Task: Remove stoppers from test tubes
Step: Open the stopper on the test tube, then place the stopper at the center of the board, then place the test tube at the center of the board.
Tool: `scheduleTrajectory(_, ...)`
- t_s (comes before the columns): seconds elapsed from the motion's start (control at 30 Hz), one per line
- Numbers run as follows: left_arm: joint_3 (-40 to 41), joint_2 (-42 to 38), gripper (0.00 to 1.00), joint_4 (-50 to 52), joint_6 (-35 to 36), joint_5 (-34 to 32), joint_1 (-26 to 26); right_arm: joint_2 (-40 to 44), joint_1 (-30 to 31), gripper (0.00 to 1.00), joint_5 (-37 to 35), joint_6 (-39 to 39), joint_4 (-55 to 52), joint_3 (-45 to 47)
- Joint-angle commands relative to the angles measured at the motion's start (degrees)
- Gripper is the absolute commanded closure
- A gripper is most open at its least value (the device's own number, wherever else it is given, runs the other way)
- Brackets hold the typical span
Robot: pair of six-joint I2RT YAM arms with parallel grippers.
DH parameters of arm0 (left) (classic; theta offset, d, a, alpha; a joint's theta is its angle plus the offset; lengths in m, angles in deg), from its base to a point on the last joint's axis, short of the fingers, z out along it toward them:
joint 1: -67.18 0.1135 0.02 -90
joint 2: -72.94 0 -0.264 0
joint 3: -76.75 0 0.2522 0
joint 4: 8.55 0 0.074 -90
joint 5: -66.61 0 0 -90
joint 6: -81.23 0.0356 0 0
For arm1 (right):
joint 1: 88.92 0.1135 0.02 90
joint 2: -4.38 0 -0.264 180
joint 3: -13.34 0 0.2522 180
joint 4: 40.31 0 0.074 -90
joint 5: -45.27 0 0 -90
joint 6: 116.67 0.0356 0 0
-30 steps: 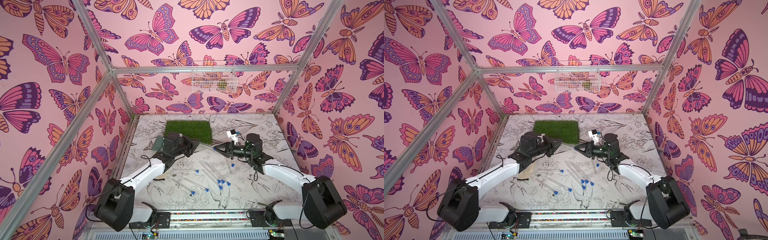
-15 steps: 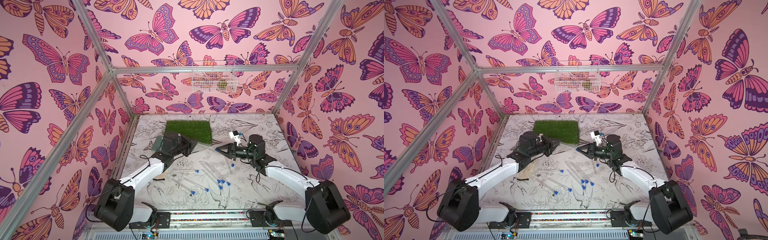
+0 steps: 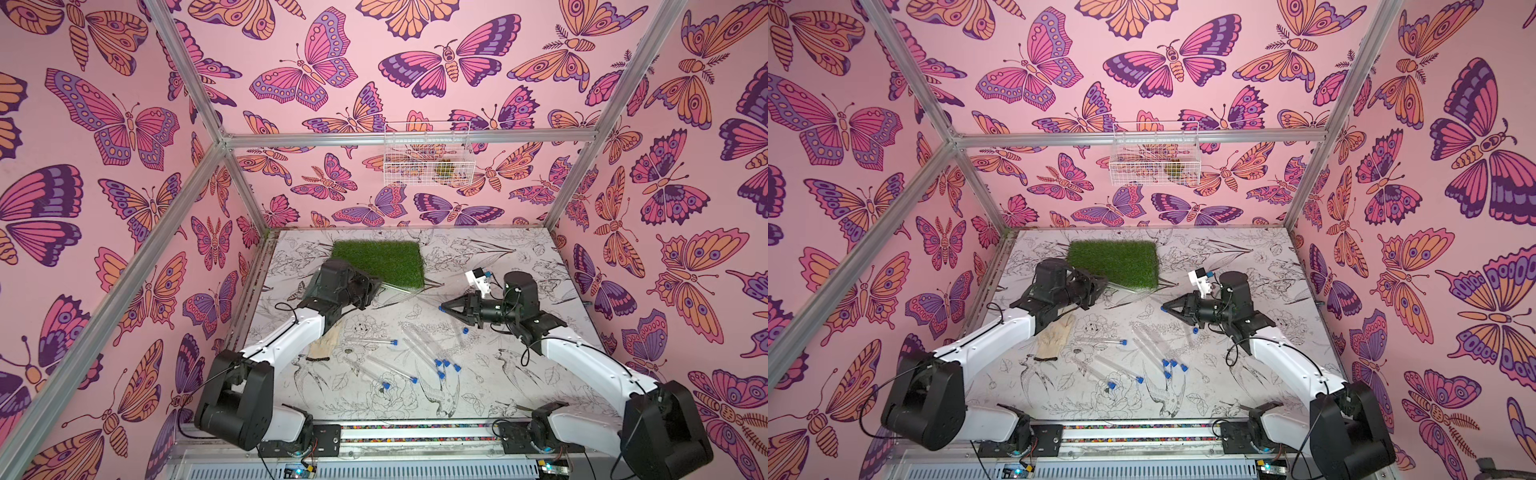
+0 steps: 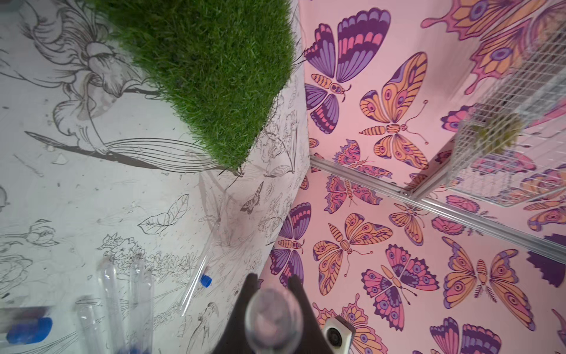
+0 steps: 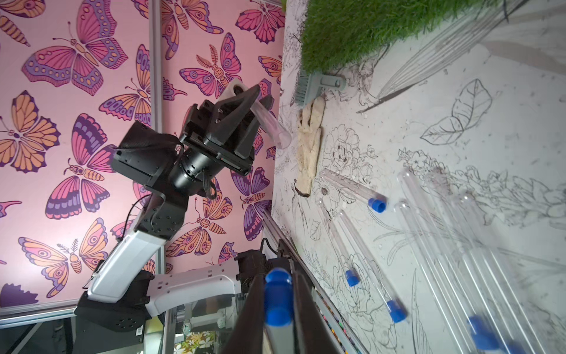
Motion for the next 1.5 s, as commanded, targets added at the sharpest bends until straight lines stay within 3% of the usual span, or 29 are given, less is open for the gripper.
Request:
scheduleTrajectory(0.0,-4.1,3.6,1.00,9.7,8.7,8.0,-0.6,0.7,-0.9,0.81,-2.0,-12.8,-21.2,-7.2)
scheduleTrajectory(0.27,-20.1,14.0,1.00,32.9,26.3,9.6,-6.4,-2.4,-2.0,0.81,-14.2,-26.3,-45.3,-14.6)
scheduleTrajectory(0.57,-32.4,25.3,1.00,42.8,32.9,9.1,-12.3,-6.2,-2.0,0.81,-27.0,-31.3,-53.9,-16.6)
scheduleTrajectory(0.87,-42.7,36.2,1.00,45.2,34.2,8.9,-17.3,-11.8,-1.9,0.81,-30.0,-33.5,-54.4,-16.0)
scheduleTrajectory(1.47,-55.6,50.0,1.00,50.8,38.3,8.9,-18.8,-27.3,6.9,0.80,-34.5,-33.1,-50.8,-21.9)
